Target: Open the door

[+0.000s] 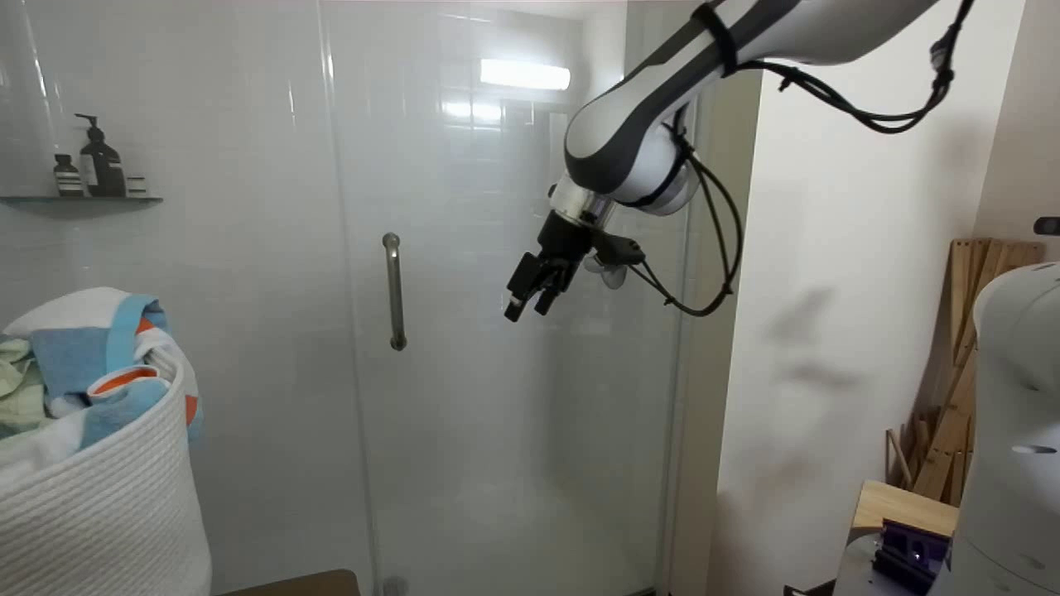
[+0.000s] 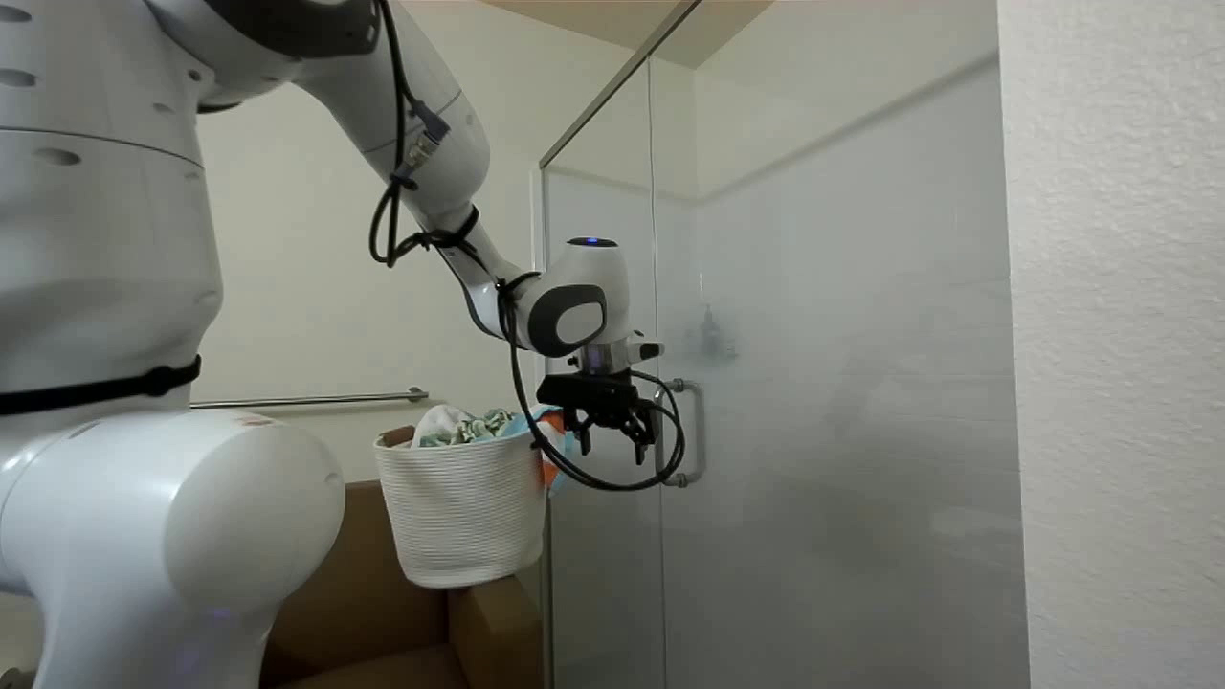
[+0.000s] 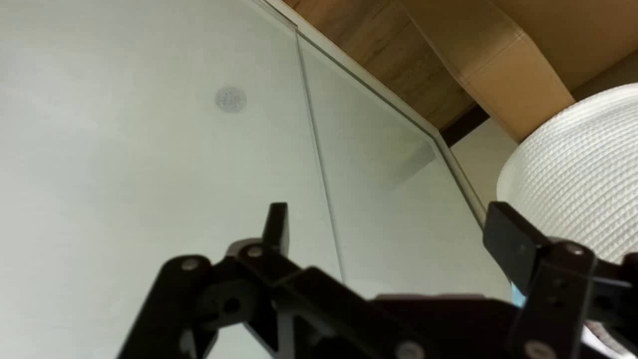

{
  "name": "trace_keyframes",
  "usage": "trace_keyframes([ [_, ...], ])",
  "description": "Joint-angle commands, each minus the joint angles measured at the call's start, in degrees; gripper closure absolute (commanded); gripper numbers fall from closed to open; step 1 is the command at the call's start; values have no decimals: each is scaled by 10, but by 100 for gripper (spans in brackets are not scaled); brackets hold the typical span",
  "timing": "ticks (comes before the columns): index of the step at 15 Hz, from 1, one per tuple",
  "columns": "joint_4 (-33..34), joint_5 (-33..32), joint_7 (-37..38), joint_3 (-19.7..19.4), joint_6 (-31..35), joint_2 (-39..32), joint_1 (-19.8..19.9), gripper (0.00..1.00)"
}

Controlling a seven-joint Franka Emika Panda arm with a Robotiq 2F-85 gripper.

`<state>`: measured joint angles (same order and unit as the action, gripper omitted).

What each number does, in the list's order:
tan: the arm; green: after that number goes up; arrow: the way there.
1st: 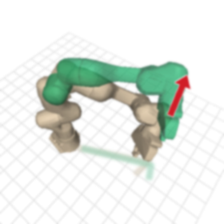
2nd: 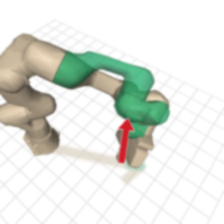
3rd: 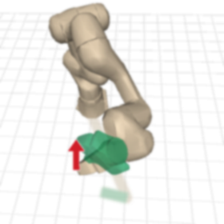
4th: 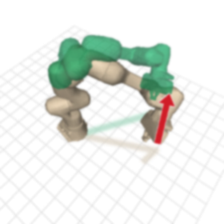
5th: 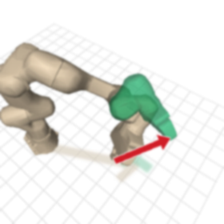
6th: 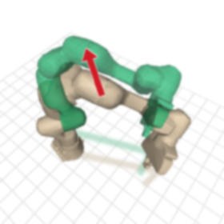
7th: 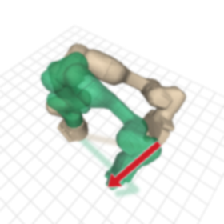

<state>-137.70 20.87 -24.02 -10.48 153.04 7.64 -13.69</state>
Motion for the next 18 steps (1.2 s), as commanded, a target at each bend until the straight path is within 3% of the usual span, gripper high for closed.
trace_keyframes([
  [1,26,19,-13,37,-3,-26,33,0],
  [4,59,22,-14,47,-2,-62,39,0],
  [9,56,6,-2,51,1,-57,45,0],
  [13,76,21,-24,81,69,-74,66,0],
  [14,90,21,-31,65,88,-87,47,0],
  [18,153,13,-53,73,161,-151,41,0],
])
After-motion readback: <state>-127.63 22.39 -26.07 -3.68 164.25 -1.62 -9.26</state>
